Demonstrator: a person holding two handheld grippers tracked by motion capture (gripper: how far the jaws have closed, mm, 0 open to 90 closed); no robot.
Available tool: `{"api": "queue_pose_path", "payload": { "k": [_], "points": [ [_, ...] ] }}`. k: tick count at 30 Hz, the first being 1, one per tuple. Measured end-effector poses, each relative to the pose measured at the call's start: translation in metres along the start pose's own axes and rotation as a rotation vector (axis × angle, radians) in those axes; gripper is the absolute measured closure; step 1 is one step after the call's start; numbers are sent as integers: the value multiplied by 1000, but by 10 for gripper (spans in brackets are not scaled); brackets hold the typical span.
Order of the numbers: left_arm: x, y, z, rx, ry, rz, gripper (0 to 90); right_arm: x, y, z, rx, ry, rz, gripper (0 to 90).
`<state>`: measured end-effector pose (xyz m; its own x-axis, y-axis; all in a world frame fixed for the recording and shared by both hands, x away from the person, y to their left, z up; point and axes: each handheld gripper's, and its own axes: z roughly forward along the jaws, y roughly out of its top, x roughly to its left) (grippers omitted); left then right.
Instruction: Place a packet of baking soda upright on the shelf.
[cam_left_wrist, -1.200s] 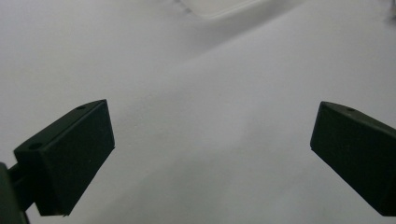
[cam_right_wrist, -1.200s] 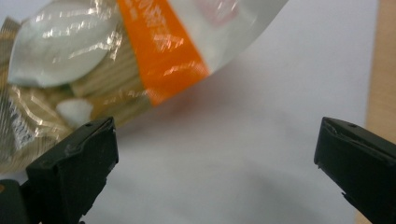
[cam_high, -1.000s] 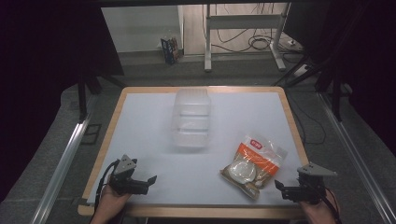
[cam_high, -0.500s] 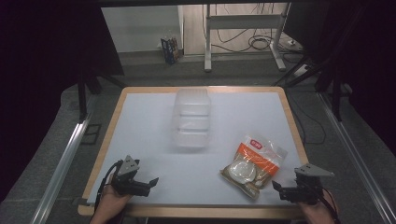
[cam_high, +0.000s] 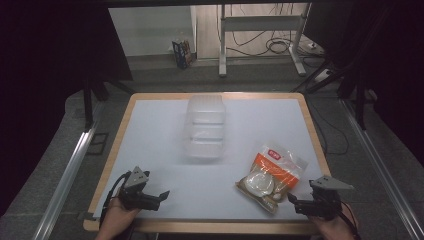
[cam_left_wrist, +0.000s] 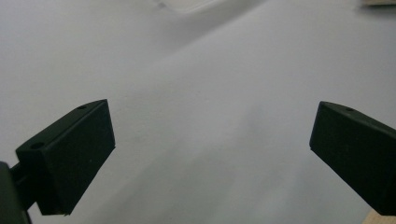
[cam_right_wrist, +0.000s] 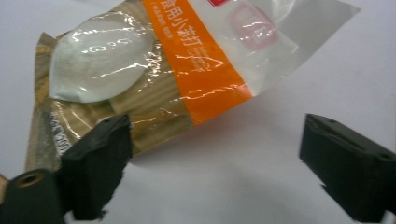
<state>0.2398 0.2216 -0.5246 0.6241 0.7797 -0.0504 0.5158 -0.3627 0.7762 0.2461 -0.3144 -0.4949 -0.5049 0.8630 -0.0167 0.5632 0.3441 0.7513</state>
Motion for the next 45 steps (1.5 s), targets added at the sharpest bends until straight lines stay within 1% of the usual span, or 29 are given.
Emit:
{"api": "queue_pose_path", "payload": {
  "k": [1, 2, 4, 5, 6, 7, 8, 10, 11, 12, 13, 18, 19, 20, 21, 22, 24, 25, 26, 27, 28, 30, 34, 36, 38, 39, 40, 42, 45],
  "points": [
    [0, 0, 0, 0, 0, 0, 1, 0, 0, 0, 0, 0, 0, 115],
    [1, 0, -1, -2, -8, -2, 1, 1, 1, 0, 0, 1, 0, 138],
    [2, -1, -1, 5, -14, -9, 2, 5, 2, -2, 2, 5, -7, 225],
    [2, -1, -1, 5, -14, -9, 2, 5, 2, -2, 2, 5, -7, 225],
    [2, 0, -1, 5, -14, -16, 3, 7, 3, -3, 8, 4, -16, 272],
    [2, 0, -1, 5, -14, -16, 3, 7, 3, -3, 8, 4, -16, 272],
    [2, 0, -1, 9, -10, -20, 3, 8, 4, -3, 21, 11, -22, 323],
    [2, 0, -1, 11, -5, -18, 2, 10, 4, -3, 30, 17, -32, 372],
    [2, 0, -1, 11, -5, -18, 0, 10, 4, -3, 30, 17, -32, 372],
    [1, 0, 0, 12, -3, -16, 0, 11, 5, -3, 48, 31, -46, 438],
    [1, 0, 0, 14, 0, -13, 0, 11, 5, -3, 48, 31, -46, 438],
    [0, 1, 1, 27, 8, -5, 0, 16, 5, -1, 89, 64, -83, 590],
    [0, 1, 1, 28, 10, -3, 0, 18, 5, 0, 93, 71, -92, 629],
    [-1, 1, 1, 31, 14, 3, 0, 21, 6, 0, 95, 81, -115, 705],
    [-1, 1, 1, 31, 14, 3, 0, 21, 6, 0, 95, 81, -115, 705],
    [-1, 1, 1, 32, 15, 6, 0, 25, 6, 0, 97, 81, -137, 774],
    [-1, 1, 1, 32, 15, 5, 0, 26, 7, 1, 106, 81, -146, 796],
    [-1, 1, 1, 31, 14, 2, 0, 27, 7, 2, 114, 90, -160, 832],
    [0, 1, 1, 28, 11, -2, 0, 30, 6, 5, 135, 115, -181, 877],
    [0, 1, 1, 28, 11, -2, 0, 30, 6, 5, 135, 115, -181, 877],
    [0, 0, 1, 25, 8, -5, 0, 32, 6, 8, 154, 138, -175, 882],
    [1, 0, 0, 23, 2, -11, 0, 34, 5, 12, 161, 158, -176, 883],
    [0, 0, 1, 27, 1, -1, 0, 39, 5, 16, 184, 177, -181, 882],
    [0, 0, 1, 29, 2, 1, 0, 40, 5, 18, 186, 184, -182, 883],
    [0, 1, 2, 33, 4, 4, 0, 40, 4, 22, 213, 194, -179, 883],
    [0, 1, 2, 33, 4, 4, 0, 40, 4, 22, 213, 194, -179, 883],
    [0, 1, 2, 31, 3, 1, 0, 40, 3, 24, 225, 211, -163, 883],
    [0, 1, 2, 31, 2, -1, 0, 39, 2, 25, 230, 222, -151, 883],
    [0, 1, 2, 29, -2, -2, 0, 38, 2, 26, 229, 230, -146, 883]
  ]
}}
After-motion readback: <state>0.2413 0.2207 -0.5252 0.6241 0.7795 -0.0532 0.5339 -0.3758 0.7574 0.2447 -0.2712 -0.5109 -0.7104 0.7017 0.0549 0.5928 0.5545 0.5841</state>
